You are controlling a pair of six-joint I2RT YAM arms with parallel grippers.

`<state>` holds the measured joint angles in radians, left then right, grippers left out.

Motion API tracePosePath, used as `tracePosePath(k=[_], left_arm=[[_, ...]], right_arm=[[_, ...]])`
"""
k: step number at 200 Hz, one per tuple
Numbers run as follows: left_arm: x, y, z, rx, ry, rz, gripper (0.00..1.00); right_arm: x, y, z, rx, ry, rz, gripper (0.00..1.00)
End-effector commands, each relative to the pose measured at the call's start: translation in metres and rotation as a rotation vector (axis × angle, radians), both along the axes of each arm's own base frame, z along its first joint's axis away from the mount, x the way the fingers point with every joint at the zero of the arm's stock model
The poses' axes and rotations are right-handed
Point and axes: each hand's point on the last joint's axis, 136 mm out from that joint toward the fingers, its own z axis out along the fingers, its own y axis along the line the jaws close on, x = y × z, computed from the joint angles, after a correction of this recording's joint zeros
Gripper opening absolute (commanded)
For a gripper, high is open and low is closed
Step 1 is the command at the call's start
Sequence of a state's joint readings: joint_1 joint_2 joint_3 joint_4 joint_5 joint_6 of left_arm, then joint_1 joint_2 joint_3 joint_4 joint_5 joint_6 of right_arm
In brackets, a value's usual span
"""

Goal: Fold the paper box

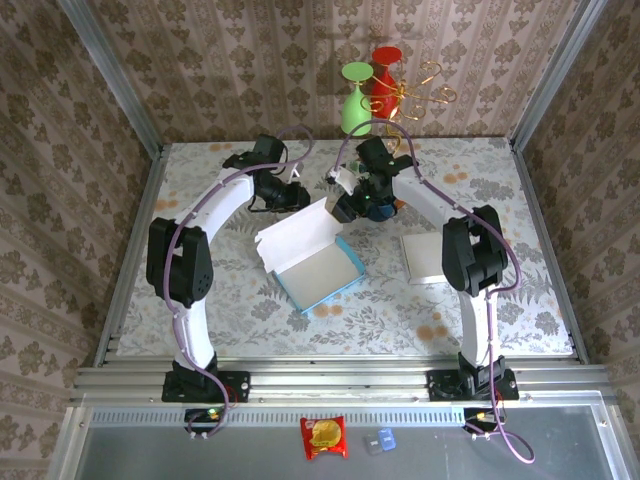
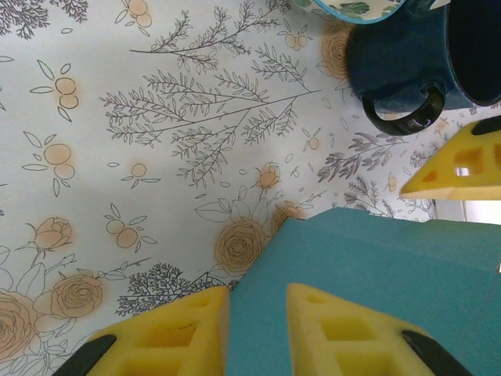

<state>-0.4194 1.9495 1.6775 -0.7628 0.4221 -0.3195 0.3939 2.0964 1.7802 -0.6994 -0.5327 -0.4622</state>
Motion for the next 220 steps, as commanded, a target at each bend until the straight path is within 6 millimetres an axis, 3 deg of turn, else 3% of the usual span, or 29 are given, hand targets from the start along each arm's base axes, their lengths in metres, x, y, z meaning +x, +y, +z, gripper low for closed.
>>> tracePosePath(k=[1,129,154,188,220], left_arm=[[-0.001,-0.006,0.004,-0.005,0.000,-0.039,0.26],[0.003,-0.001,0.004,0.039,-0.019,-0.028,0.27],[0.009,0.019,0.015,0.101,-0.068,0.040,0.34],[0.013,0.057,0.046,0.186,-0.179,0.146,0.38],[-0.006,0.076,0.067,0.126,-0.200,0.178,0.40]], right_arm=[[0.003,0.011,0.008,0.044,-0.010,0.033,0.38],[-0.010,0.013,0.020,0.060,-0.021,0.038,0.00],[-0.019,0.005,0.024,0.037,-0.054,0.025,0.00],[-0.038,-0.016,0.027,-0.016,-0.088,-0.008,0.00],[-0.055,-0.043,0.026,-0.023,-0.083,-0.077,0.00]])
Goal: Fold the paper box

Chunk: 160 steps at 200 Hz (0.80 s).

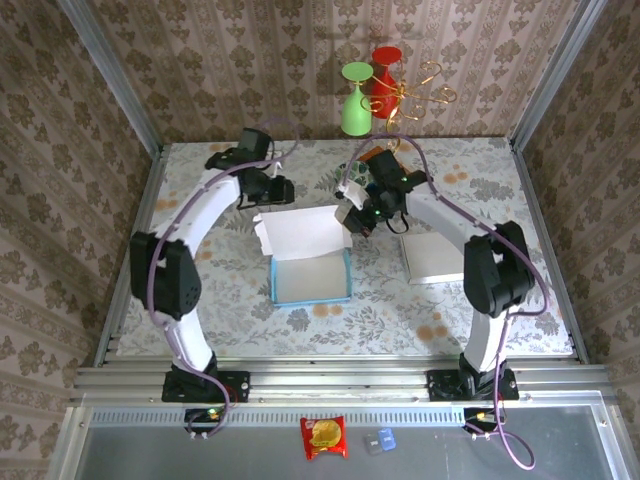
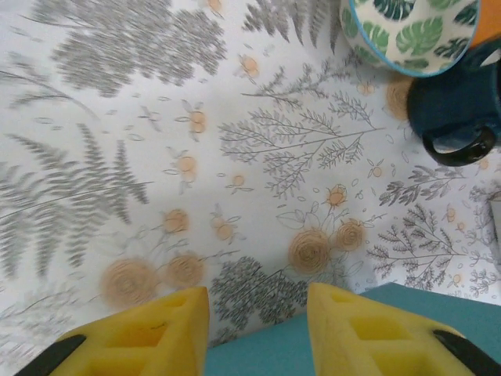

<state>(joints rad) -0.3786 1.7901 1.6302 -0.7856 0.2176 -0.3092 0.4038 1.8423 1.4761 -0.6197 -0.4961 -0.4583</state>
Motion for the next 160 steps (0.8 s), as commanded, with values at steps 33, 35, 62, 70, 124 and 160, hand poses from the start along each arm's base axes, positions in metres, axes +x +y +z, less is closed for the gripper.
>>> tracePosePath(k=[33,35,62,70,124,160], left_arm=[[-0.052,0.020,0.023,-0.071,-0.018,-0.069,0.41],[-0.055,0.019,0.023,-0.075,-0.021,-0.082,0.42],[-0.086,0.004,0.025,-0.167,-0.067,-0.269,0.42],[-0.092,0.002,0.025,-0.182,-0.084,-0.309,0.42],[-0.103,-0.007,0.005,-0.154,-0.113,-0.466,0.48],[-0.088,-0.010,-0.004,-0.109,-0.118,-0.506,0.48]], right_arm=[[-0.023,-0.044,0.013,-0.003,-0.041,-0.113,0.00],[-0.024,-0.045,0.012,-0.004,-0.041,-0.115,0.00],[-0.034,-0.059,0.014,-0.010,-0.037,-0.133,0.00],[-0.036,-0.062,0.014,-0.012,-0.036,-0.137,0.00],[-0.045,-0.070,0.015,-0.014,-0.034,-0.129,0.00],[-0.045,-0.069,0.014,-0.011,-0.029,-0.125,0.00]])
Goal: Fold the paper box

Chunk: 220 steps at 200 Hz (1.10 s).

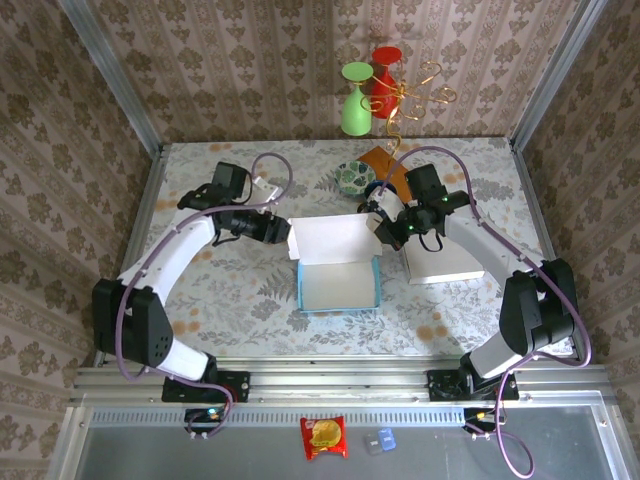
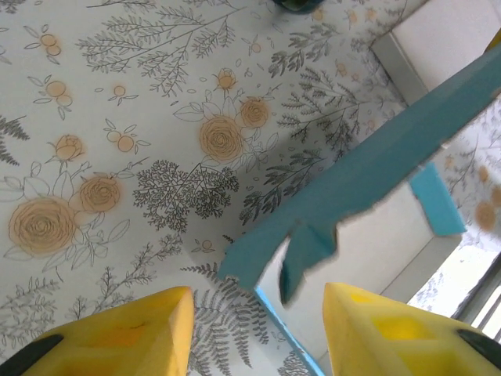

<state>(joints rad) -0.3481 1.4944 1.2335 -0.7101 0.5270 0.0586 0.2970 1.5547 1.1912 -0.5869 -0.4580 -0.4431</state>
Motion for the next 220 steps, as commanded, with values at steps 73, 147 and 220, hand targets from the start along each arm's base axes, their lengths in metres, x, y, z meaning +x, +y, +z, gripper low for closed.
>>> tracePosePath(k=[73,147,220], left_arm=[[0.008,-0.019,-0.014,0.028,0.006,-0.118,0.31],[0.017,-0.016,-0.023,0.132,0.011,-0.010,0.04],[0.025,-0.015,-0.016,0.147,0.018,0.246,0.00]], right_arm=[[-0.006,-0.001,-0.001,0.003,0.019,0.008,0.00],[0.000,-0.003,0.002,-0.028,0.032,-0.042,0.00],[0.024,-0.002,-0.003,-0.201,0.099,-0.418,0.00]])
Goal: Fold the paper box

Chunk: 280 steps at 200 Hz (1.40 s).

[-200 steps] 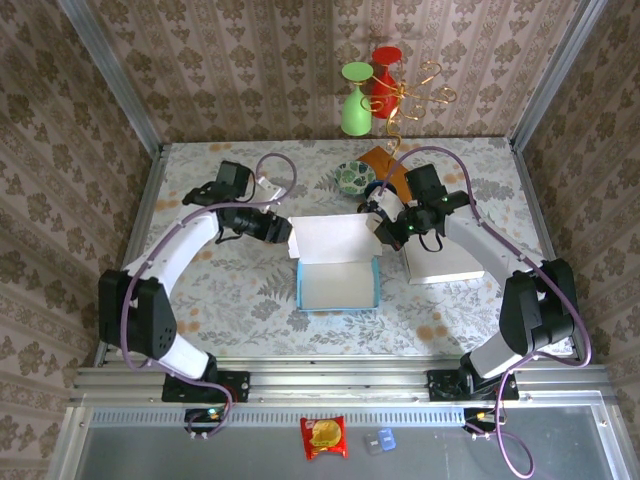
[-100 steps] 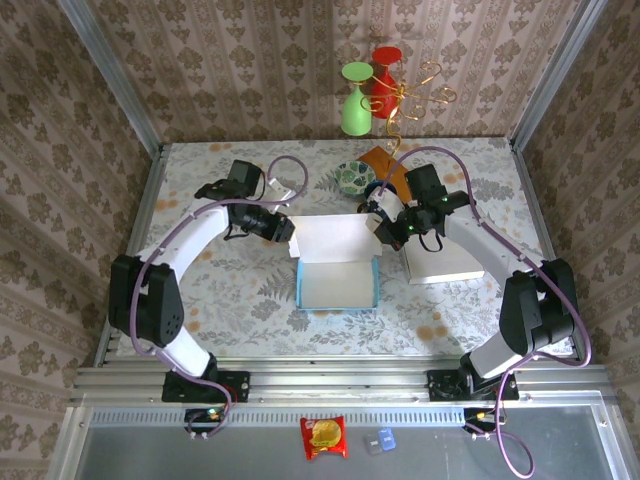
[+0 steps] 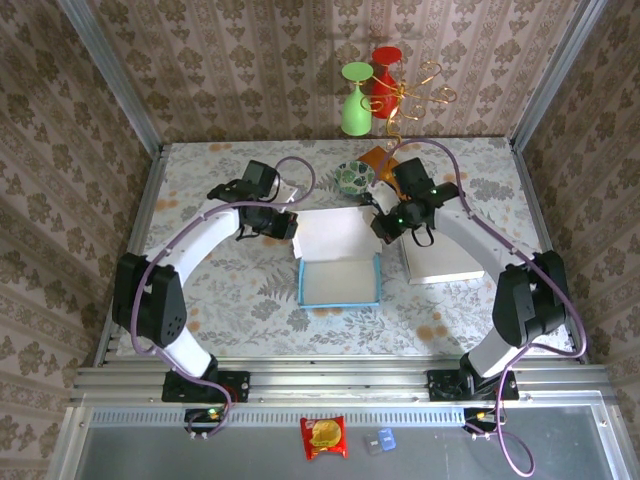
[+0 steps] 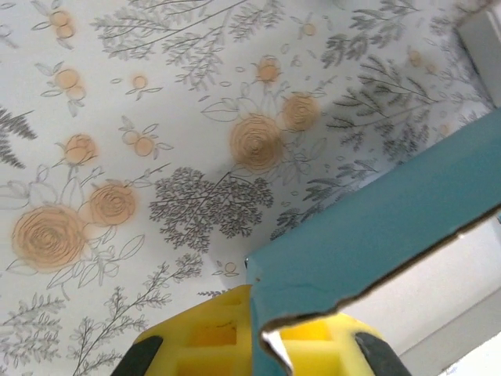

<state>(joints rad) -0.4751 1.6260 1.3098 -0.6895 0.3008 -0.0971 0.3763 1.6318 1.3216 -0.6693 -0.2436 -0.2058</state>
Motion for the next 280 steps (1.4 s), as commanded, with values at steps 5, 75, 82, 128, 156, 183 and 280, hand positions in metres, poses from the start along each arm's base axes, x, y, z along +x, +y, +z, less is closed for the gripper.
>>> tracePosePath(k=[5,75,82,128,156,183,280], left_arm=[[0.007,0.007,0.017,-0.012,-0.031,0.146,0.00],[0.020,0.007,0.042,-0.149,-0.069,0.360,0.00],[0.022,0.005,0.044,-0.165,-0.077,0.369,0.00],[0.039,0.009,0.055,-0.244,-0.164,0.402,0.00],[0.055,0.021,0.058,-0.329,-0.252,0.429,0.00],[0.059,0.020,0.061,-0.410,-0.343,0.392,0.00],[0.059,0.026,0.054,-0.575,-0.563,0.334,0.00]], right_arm=[[0.007,-0.002,-0.002,-0.117,0.015,-0.215,0.00],[0.031,0.022,0.018,-0.052,-0.039,-0.599,0.00],[0.034,0.027,0.020,-0.027,-0.044,-0.617,0.00],[0.052,0.060,0.034,0.066,-0.159,-0.648,0.00],[0.062,0.078,0.040,0.209,-0.237,-0.616,0.00],[0.066,0.088,0.043,0.289,-0.321,-0.577,0.00],[0.069,0.097,0.041,0.511,-0.562,-0.544,0.00]])
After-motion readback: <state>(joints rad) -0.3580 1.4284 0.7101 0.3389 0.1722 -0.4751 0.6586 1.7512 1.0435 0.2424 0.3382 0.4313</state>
